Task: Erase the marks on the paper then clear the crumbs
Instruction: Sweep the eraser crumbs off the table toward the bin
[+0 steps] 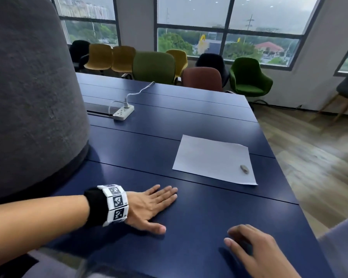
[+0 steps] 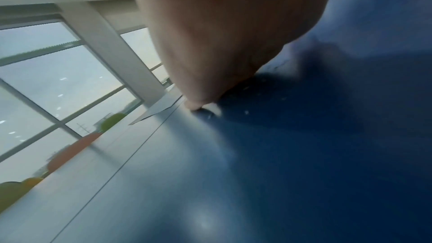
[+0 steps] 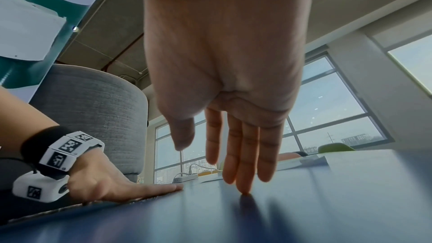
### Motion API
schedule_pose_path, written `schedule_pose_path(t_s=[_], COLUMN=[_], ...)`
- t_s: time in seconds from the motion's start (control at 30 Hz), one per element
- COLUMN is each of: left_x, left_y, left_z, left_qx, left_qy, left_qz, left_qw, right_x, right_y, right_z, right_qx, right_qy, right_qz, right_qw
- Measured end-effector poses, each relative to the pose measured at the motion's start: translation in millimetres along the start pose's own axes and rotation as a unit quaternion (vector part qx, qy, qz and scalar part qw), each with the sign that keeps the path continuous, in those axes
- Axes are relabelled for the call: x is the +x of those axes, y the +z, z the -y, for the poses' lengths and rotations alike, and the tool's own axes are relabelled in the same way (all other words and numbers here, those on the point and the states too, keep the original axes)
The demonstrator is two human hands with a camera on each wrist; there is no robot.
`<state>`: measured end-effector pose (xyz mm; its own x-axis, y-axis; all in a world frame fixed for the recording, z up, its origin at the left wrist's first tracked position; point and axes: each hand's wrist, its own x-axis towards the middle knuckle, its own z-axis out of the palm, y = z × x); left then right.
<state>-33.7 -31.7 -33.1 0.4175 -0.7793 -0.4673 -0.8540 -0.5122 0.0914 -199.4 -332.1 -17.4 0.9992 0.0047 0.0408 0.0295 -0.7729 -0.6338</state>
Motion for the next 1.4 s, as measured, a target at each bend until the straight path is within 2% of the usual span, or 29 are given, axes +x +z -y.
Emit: schedule_pose_path(t_s=[0.07, 0.13, 0.2, 0.27, 0.4, 0.6, 0.67, 0.73, 0.83, 0.97, 1.03, 1.1, 1.17, 1.3, 1.4], left_x=[-5.8, -6.9, -7.3, -5.2, 13.6, 27.0, 21.3, 7.2, -29.2, -83.0, -95.4, -90.2, -73.1, -18.9, 12.7], left_y=[-7.7, -23.9, -39.7, -43.9, -26.5, -9.7, -10.3, -14.2, -3.9, 44.5, 57.9, 55.3, 43.1, 25.4, 13.4], left_z=[7.5, 34.6, 64.0, 76.3, 42.8, -38.5, -59.9, -66.4, -50.3, -20.7, -20.6, -28.5, -41.6, -83.9, -122.6], left_qx=[-0.034, -0.079, -0.101, -0.093, -0.091, -0.103, -0.128, -0.183, -0.235, -0.214, -0.206, -0.205, -0.218, -0.219, -0.221], left_qy=[0.002, -0.092, -0.212, -0.276, -0.25, -0.167, -0.134, -0.136, -0.243, -0.455, -0.494, -0.495, -0.459, -0.328, -0.221], left_qz=[-0.012, -0.034, -0.049, -0.026, 0.004, -0.007, 0.001, -0.016, -0.057, -0.06, -0.071, -0.073, -0.065, -0.077, -0.064], left_qw=[0.999, 0.992, 0.971, 0.956, 0.964, 0.981, 0.983, 0.974, 0.939, 0.862, 0.842, 0.841, 0.859, 0.916, 0.948], right_x=[-7.2, -12.6, -17.5, -22.6, -30.2, -35.0, -35.2, -35.5, -36.6, -35.9, -37.0, -37.8, -38.8, -37.1, -36.7], right_y=[4.4, 10.4, 19.4, 27.4, 39.5, 46.7, 46.5, 45.1, 46.2, 47.4, 47.4, 46.7, 46.8, 50.0, 52.7], right_z=[0.1, 1.3, -1.3, -7.2, -10.3, -5.4, -5.9, -7.2, -10.4, -8.4, -5.7, -3.6, -3.2, -4.8, -8.6], right_qx=[0.026, 0.051, 0.072, 0.098, 0.129, 0.148, 0.155, 0.169, 0.194, 0.215, 0.219, 0.218, 0.217, 0.198, 0.179], right_qy=[0.006, 0.002, 0.0, 0.011, 0.008, 0.001, -0.002, -0.001, 0.003, 0.005, 0.006, 0.004, 0.004, -0.011, -0.023], right_qz=[-0.024, -0.056, -0.096, -0.131, -0.18, -0.205, -0.214, -0.22, -0.219, -0.214, -0.212, -0.212, -0.212, -0.229, -0.233], right_qw=[0.999, 0.997, 0.993, 0.986, 0.975, 0.967, 0.964, 0.961, 0.956, 0.953, 0.952, 0.953, 0.953, 0.953, 0.956])
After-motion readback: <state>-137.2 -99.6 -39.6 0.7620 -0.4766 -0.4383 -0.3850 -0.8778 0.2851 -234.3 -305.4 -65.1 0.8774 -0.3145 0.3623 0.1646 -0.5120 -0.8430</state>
